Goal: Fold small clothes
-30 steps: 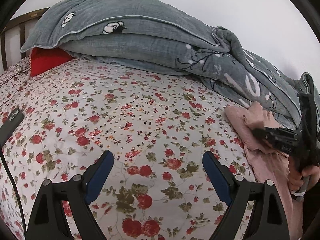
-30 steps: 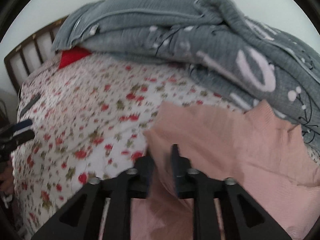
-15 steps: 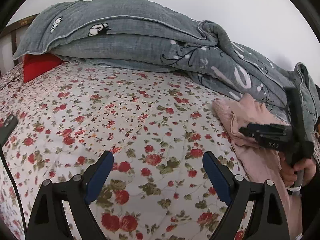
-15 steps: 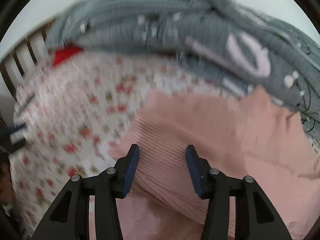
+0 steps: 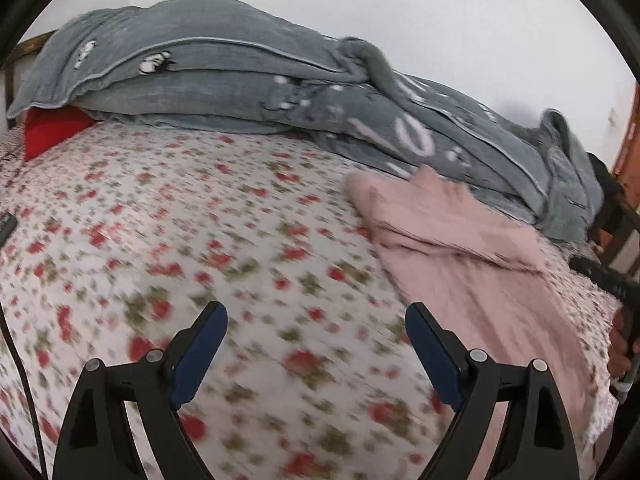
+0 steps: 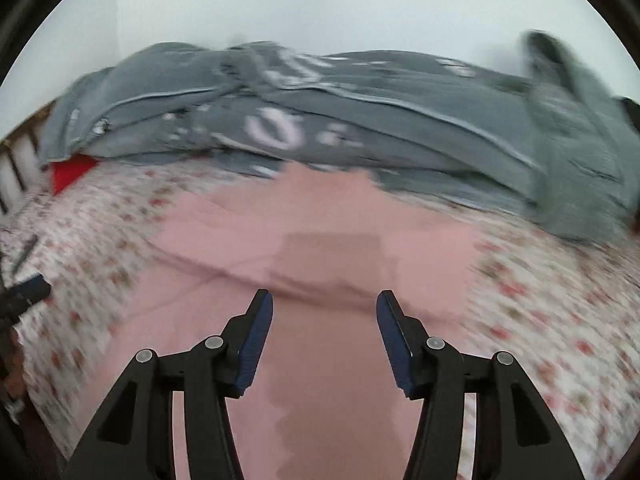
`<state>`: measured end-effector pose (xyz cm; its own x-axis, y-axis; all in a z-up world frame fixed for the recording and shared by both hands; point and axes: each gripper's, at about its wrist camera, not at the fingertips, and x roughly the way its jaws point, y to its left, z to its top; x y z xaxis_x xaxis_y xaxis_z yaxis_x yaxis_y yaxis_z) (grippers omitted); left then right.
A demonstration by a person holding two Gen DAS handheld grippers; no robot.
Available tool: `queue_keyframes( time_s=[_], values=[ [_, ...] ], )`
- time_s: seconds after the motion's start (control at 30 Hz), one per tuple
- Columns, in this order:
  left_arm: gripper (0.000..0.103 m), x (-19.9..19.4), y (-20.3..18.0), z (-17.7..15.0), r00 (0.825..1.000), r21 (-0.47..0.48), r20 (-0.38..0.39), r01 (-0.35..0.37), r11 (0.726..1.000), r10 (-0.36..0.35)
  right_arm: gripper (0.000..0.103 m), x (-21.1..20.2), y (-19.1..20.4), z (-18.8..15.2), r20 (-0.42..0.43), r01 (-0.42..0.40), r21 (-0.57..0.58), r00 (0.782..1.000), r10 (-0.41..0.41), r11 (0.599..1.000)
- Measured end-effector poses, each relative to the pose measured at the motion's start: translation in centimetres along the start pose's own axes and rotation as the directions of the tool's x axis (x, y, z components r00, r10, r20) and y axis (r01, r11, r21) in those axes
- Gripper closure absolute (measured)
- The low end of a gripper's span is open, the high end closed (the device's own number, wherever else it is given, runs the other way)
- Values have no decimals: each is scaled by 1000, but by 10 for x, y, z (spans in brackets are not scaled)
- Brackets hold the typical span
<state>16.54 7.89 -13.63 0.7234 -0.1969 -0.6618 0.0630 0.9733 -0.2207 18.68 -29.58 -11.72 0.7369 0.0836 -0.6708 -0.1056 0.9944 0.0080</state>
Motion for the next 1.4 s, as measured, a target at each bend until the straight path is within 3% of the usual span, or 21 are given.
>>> queue_keyframes(
  time_s=[0.03,0.2,0.27,0.33,0.43,0.53,0.67,0.87,1.07,1.13,1.17,1.2,1.23,1.3,1.4],
  values=[
    [12,-2,-6,-5,1000,0,-8,18,1000,-18,41,-16,-15,-17,-4,10,30,1000,-10,999],
    [14,-3,-29,-31,990,-19,-88,107,994,-108,41,-54,-56,-82,-53,-12,176,998,22,984],
    [14,-3,-38,-42,983,-17,-126,128,992,-130,47,-63,-59,-110,-73,-20,206,997,36,978],
    [15,-4,-48,-51,978,-7,-147,150,989,-149,60,-70,-60,-130,-85,-25,214,995,44,977],
    [17,-14,-64,-65,971,26,-168,176,984,-170,64,-77,-56,-153,-103,-66,247,990,94,967],
    [26,-23,-72,-76,963,42,-188,203,978,-192,67,-81,-50,-168,-102,-89,256,988,118,963],
    [29,-29,-72,-90,953,-1,-209,224,975,-219,69,-81,-46,-180,-111,-113,277,983,148,954],
    [47,-23,-76,-111,942,22,-259,228,973,-215,69,-80,-43,-203,-131,-118,290,978,162,950],
    [50,-15,-79,-118,942,30,-252,237,971,-222,68,-73,-43,-208,-111,-145,348,975,194,926],
    [59,-12,-81,-117,943,32,-251,232,972,-217,73,-67,-40,-205,-104,-149,369,974,200,917],
    [72,-12,-81,-115,944,32,-252,230,973,-215,78,-65,-37,-204,-97,-146,365,976,194,920],
    [87,-12,-80,-114,940,26,-257,236,971,-222,92,-64,-36,-202,-91,-151,356,977,195,922],
    [92,-12,-79,-112,935,8,-263,250,968,-239,93,-62,-32,-200,-90,-172,347,972,216,922],
    [95,-16,-73,-109,928,-31,-261,267,963,-266,94,-66,-32,-199,-74,-176,350,974,215,920],
    [96,-32,-72,-105,938,1,-232,265,964,-258,95,-84,-27,-197,-34,-200,318,975,222,927]
  ],
)
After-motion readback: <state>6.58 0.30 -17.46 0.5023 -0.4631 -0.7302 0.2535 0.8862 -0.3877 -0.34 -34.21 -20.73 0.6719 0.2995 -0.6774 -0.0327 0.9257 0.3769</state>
